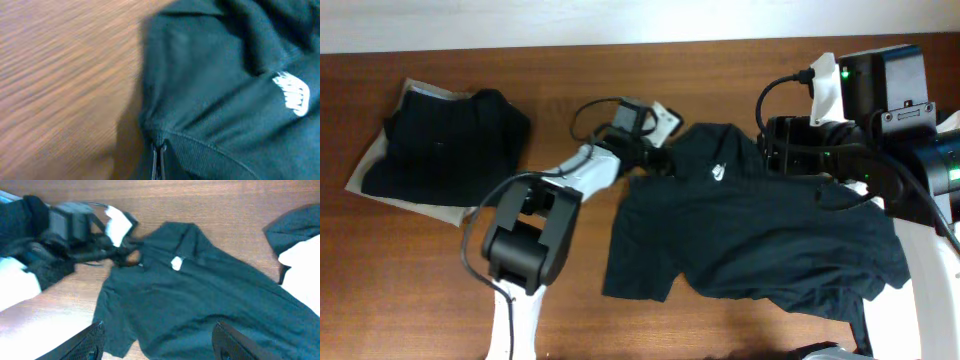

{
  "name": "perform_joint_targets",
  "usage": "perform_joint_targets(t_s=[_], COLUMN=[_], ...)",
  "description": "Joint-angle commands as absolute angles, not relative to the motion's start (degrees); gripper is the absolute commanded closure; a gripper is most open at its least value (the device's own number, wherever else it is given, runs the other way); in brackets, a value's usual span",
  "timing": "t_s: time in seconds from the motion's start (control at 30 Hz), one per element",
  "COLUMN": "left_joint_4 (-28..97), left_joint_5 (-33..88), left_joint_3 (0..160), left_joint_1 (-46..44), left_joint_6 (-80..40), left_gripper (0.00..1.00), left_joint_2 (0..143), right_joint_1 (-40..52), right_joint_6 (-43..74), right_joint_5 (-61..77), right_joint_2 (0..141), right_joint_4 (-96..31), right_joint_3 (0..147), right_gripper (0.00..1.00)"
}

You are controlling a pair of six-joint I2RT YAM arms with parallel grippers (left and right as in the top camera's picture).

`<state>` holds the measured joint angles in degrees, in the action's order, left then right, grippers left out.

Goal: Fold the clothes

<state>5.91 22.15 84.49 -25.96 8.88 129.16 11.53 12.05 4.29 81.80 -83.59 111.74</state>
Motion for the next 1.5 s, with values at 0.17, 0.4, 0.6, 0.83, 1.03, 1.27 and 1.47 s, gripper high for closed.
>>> perform_joint_targets(t_s=[0.17, 0.4, 0.6, 0.83, 1.03, 1.27, 1.47], left_joint_4=[21.8, 24.0, 32.5, 38.7, 39.3, 39.6, 39.4], left_joint_5=[14.5, 7.2, 6.2, 18.3, 20.8, 20.8, 20.1], left_joint_3=[87.5, 87.5, 87.5, 87.5, 87.5, 87.4, 87.3], left_joint_1=[-4.6, -1.9, -1.6, -2.1, -2.2, -2.4, -5.2], left_joint_6=[8.8, 11.0, 11.2, 11.2, 11.2, 11.2, 11.2], left_gripper=[1.0, 0.89, 0.58, 0.06, 0.01, 0.01, 0.01], left_joint_2=[121.8, 113.5, 104.8, 104.8, 104.8, 105.0, 105.9], right_joint_1=[11.1, 7.1, -8.3, -12.8, -12.8, -14.0, -15.5], right_joint_6=[13.0, 18.4, 12.7, 10.4, 14.2, 19.8, 16.5], right_joint_5=[0.6, -3.7, 4.8, 5.8, 5.6, 14.0, 16.0], right_joint_2=[85.6, 100.3, 120.6, 134.7, 135.6, 135.6, 135.6], right_joint_4=[-83.5, -82.5, -81.4, -78.9, -70.5, -50.5, -53.0], right_joint_3=[112.0, 112.0, 112.0, 111.8, 106.3, 109.6, 125.8], right_gripper=[0.23, 0.35, 0.41, 0.42, 0.59, 0.96, 0.64])
